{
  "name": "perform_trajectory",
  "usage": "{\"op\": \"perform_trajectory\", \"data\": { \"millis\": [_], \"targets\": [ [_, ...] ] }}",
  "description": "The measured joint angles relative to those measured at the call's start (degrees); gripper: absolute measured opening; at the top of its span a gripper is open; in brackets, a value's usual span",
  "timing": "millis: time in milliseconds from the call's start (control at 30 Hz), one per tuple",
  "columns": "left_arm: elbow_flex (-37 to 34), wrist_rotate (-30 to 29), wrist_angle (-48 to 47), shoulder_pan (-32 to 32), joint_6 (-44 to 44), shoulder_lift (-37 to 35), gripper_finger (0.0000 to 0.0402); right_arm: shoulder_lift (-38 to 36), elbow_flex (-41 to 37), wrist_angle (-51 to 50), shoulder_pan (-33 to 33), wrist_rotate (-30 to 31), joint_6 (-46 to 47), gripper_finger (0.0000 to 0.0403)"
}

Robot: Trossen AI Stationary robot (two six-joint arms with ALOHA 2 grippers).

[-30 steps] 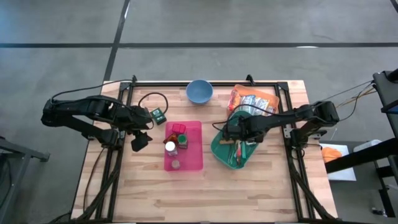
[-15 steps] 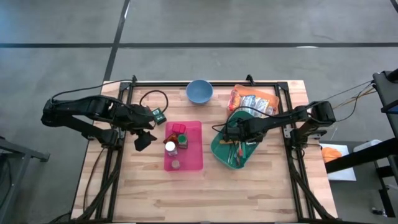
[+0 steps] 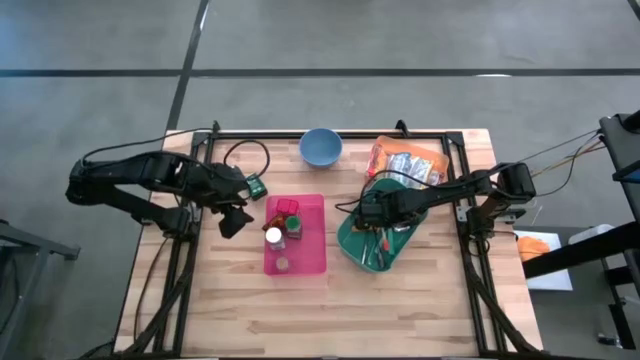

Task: Pick & Place Food Item
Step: Put the white and orange spoon into the green bin, then put the black spice can into the red bin

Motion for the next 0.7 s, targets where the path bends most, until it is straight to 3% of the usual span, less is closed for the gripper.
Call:
{"op": "perform_trajectory", "data": {
  "millis": [300,700],
  "targets": [
    [0.0,0.0,-0.2,1.5,3.1,0.0,0.0262,0.0,1.7,-0.1,0.0,-6.6,-6.8,0.0021],
    [0.0,0.0,0.4,6.0,10.2,0.8,0.0262,-0.1,9.1,-1.5,-0.1,-9.1,-12.1,0.019]
  ]
}}
